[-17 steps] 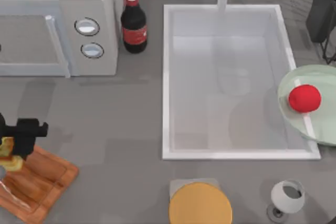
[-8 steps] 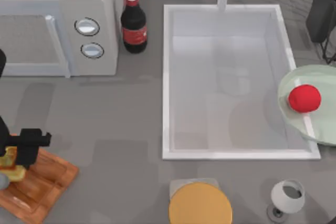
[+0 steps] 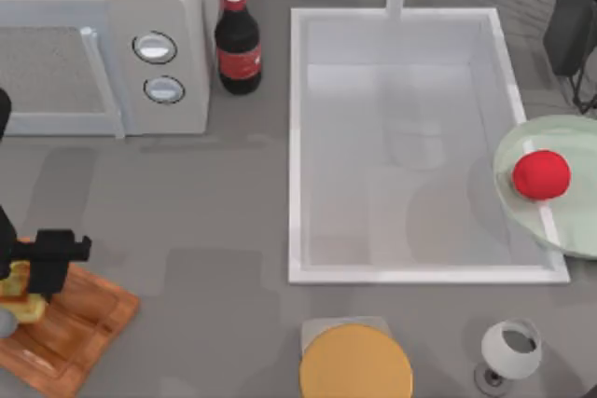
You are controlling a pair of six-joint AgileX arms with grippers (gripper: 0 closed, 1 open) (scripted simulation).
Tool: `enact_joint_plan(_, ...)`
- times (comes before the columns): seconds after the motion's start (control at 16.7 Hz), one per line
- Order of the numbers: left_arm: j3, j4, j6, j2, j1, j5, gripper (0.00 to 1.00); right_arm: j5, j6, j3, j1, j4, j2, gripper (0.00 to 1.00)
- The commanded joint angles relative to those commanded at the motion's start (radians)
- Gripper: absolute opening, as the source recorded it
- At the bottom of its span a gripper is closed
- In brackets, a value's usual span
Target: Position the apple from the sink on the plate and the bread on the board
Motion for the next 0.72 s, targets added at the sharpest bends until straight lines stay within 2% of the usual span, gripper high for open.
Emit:
enact_joint_plan(0.3, 0.000, 0.000, 0.000, 0.000, 0.000, 0.000, 0.98, 0.000, 0.000, 0.000, 0.000, 0.000, 0.000, 1.00)
enact_joint_plan(0.72, 0.000, 0.000, 0.000, 0.000, 0.000, 0.000, 1.00, 0.000, 0.000, 0.000, 0.000, 0.000, 0.000, 1.00)
